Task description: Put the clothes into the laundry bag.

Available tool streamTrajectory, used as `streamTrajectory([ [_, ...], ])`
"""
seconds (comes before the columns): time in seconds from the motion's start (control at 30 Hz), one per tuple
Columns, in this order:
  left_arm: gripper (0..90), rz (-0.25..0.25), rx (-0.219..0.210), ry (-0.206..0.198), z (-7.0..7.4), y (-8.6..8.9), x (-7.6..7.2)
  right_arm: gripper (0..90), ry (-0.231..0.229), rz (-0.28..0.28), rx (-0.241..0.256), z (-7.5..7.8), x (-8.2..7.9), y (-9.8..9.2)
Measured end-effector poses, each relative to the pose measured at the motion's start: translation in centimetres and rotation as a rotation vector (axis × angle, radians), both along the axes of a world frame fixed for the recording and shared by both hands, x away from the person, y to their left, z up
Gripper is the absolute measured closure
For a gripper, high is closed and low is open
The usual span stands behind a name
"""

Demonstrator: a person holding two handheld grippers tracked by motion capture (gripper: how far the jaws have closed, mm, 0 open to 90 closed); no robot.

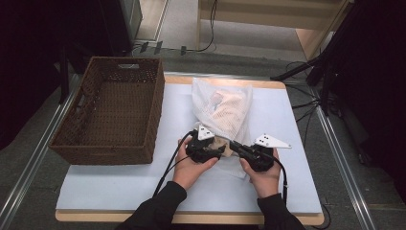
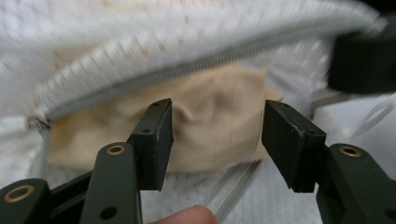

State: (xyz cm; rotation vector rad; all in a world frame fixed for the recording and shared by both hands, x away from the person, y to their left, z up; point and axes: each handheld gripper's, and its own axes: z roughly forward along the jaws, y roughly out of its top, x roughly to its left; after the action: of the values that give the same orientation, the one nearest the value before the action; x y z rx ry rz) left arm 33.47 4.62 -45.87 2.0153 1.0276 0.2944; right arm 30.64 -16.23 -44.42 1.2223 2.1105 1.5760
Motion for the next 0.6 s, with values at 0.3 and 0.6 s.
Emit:
streamTrajectory([
  [0.3, 57.8, 0.084, 0.19, -0.03, -1.4, -3.8, -0.9, 89.0, 0.001, 0.008, -0.006, -0.1, 0.0, 0.3],
  [0.6, 80.5, 0.214, -0.052, -0.053, -1.0, -3.3, 1.2, 89.1, 0.004, -0.001, -0.006, -0.1, -0.1, 0.3],
])
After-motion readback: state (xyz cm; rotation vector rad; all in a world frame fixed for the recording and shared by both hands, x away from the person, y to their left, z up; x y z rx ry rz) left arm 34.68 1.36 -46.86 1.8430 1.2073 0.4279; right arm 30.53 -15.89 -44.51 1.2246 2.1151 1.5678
